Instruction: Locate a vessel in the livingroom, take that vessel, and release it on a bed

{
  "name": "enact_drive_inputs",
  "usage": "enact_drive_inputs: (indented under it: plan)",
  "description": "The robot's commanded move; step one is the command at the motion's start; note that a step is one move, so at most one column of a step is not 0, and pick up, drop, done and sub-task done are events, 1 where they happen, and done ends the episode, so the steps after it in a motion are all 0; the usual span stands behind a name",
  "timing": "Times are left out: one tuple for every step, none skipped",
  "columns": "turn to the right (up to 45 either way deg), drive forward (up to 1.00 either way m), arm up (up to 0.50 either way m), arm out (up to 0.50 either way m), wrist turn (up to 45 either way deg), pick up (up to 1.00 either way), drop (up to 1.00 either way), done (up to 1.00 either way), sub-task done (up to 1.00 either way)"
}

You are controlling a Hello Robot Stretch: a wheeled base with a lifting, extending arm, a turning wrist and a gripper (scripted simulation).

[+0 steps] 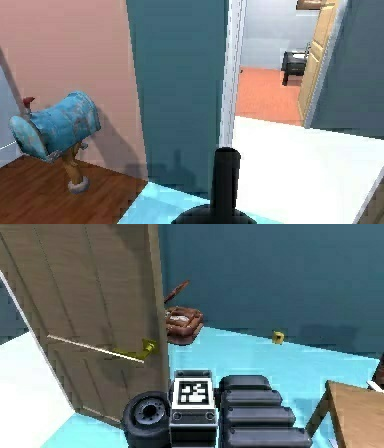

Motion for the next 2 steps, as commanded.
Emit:
enact_drive_inputs:
  plan:
    - [-12.0,0.00,0.00,0.00,0.0,0.00,0.00,0.00,0.00]
    - [0.0,0.05,0.00,0.00,0.0,0.00,0.00,0.00,0.00]
